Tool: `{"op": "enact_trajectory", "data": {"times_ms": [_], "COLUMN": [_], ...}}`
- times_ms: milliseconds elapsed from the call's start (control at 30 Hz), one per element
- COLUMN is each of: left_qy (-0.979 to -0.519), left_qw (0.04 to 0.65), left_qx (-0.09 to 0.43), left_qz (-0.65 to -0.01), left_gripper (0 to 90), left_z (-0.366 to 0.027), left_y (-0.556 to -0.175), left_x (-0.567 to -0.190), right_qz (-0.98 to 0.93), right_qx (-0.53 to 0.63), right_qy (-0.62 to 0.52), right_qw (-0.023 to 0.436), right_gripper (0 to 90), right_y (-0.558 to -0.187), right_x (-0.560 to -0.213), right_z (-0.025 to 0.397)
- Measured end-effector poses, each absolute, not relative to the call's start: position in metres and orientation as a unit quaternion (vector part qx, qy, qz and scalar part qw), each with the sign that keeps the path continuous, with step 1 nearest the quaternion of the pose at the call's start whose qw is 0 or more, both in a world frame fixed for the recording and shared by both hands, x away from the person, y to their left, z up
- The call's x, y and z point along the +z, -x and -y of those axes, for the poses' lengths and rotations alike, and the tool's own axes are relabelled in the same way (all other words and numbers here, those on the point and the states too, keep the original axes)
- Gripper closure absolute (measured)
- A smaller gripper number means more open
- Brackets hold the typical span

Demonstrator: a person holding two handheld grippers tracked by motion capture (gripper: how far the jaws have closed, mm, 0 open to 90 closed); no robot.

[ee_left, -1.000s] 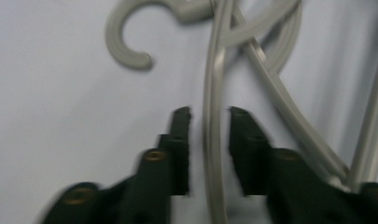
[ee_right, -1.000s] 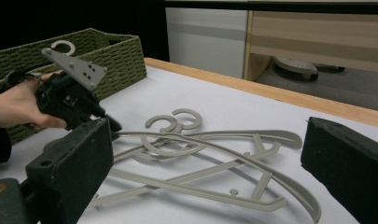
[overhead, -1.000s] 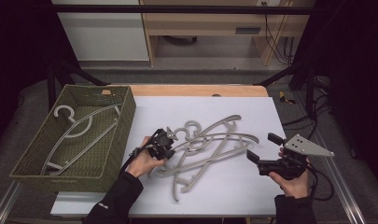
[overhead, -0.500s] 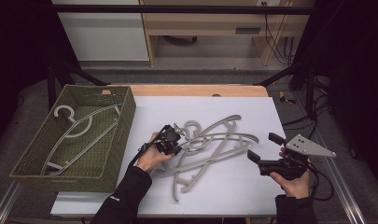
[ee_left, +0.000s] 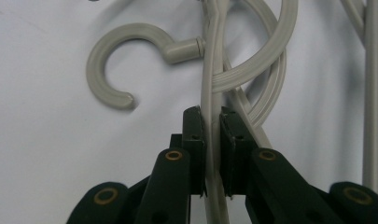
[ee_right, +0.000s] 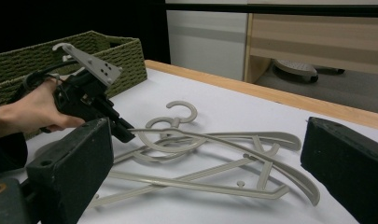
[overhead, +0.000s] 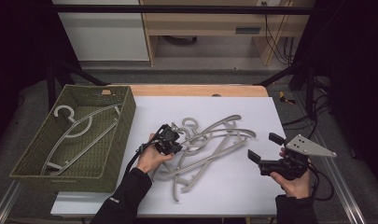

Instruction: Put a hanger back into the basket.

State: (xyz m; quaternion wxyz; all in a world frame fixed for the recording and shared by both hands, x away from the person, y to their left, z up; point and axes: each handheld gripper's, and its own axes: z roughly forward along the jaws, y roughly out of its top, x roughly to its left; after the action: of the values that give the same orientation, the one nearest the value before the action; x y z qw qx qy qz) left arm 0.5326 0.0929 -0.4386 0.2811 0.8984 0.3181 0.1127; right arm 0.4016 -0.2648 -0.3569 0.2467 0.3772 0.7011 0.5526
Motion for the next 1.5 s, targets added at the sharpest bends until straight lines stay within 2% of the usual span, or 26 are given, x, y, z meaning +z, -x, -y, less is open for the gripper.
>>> {"op": "enact_trajectory", "data": {"times_ms": [367, 833, 1133, 1500], "left_qy": [-0.874, -0.847, -0.831, -0.817], "left_qw": [0.336, 0.390, 0.400, 0.397], "left_qx": [0.131, 0.175, 0.208, 0.237], "left_qz": [-0.327, -0.317, -0.325, -0.344], "left_gripper": [82.2, 82.2, 82.2, 82.3], "left_z": [-0.107, -0.129, -0.167, -0.221], "left_y": [-0.518, -0.491, -0.483, -0.476], "left_x": [-0.406, -0.335, -0.296, -0.276], "right_qz": [-0.702, -0.701, -0.703, -0.704], "right_qx": [0.552, 0.552, 0.549, 0.546], "right_qy": [-0.377, -0.377, -0.379, -0.380], "right_qw": [0.247, 0.248, 0.246, 0.246], "right_gripper": [2.8, 2.8, 2.8, 2.7], "right_y": [-0.401, -0.401, -0.402, -0.403], "right_x": [-0.357, -0.357, -0.358, -0.359], "right_z": [0.265, 0.265, 0.264, 0.264]}}
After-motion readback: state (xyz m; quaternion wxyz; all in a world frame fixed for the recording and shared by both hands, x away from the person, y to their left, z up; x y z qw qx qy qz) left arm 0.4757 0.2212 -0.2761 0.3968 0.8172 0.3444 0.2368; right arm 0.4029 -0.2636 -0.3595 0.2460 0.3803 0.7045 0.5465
